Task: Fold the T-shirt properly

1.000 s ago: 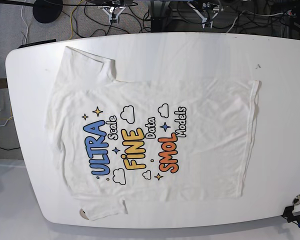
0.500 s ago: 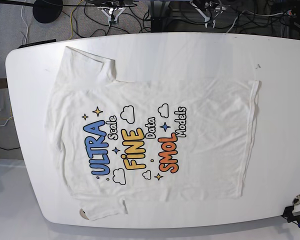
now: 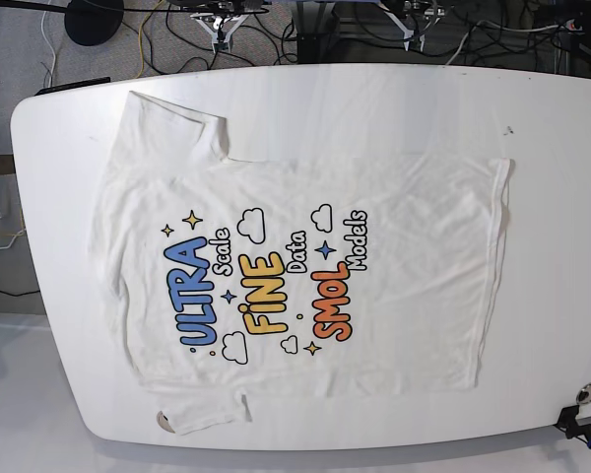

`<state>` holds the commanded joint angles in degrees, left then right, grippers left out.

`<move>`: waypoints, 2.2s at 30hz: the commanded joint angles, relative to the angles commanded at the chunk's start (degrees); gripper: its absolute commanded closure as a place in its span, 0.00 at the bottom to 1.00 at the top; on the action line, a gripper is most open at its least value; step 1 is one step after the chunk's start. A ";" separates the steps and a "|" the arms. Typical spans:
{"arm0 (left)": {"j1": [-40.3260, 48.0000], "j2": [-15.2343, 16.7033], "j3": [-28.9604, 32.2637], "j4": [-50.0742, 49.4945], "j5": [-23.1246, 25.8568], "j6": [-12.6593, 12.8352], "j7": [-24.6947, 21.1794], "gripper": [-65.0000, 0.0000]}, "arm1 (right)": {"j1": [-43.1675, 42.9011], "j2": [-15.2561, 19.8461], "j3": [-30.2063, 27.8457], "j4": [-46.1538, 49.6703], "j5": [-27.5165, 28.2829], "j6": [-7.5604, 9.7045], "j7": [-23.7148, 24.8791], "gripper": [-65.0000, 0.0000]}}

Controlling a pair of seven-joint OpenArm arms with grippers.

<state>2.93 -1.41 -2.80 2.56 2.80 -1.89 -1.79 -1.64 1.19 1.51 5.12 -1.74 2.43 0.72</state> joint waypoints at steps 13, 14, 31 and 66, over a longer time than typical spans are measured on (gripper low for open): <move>0.36 -0.30 -0.20 0.33 0.22 0.10 -1.09 1.00 | 0.48 -0.07 0.18 0.58 -0.21 0.03 0.93 0.99; 0.19 -0.37 -0.14 0.08 0.29 0.02 -1.18 1.00 | 0.36 -0.09 0.22 0.41 -0.30 -0.14 0.99 1.00; 0.60 -1.06 0.02 0.08 0.38 0.03 -1.68 1.00 | -0.01 0.22 0.21 0.16 -0.34 -0.36 2.59 0.99; 0.41 -1.37 0.16 -0.45 0.56 0.54 -6.82 1.00 | 0.16 0.35 0.28 0.92 0.19 0.93 3.90 1.00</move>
<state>3.34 -2.78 -2.64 2.11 3.36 -1.35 -8.60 -1.48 1.55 1.79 6.05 -1.55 3.36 4.63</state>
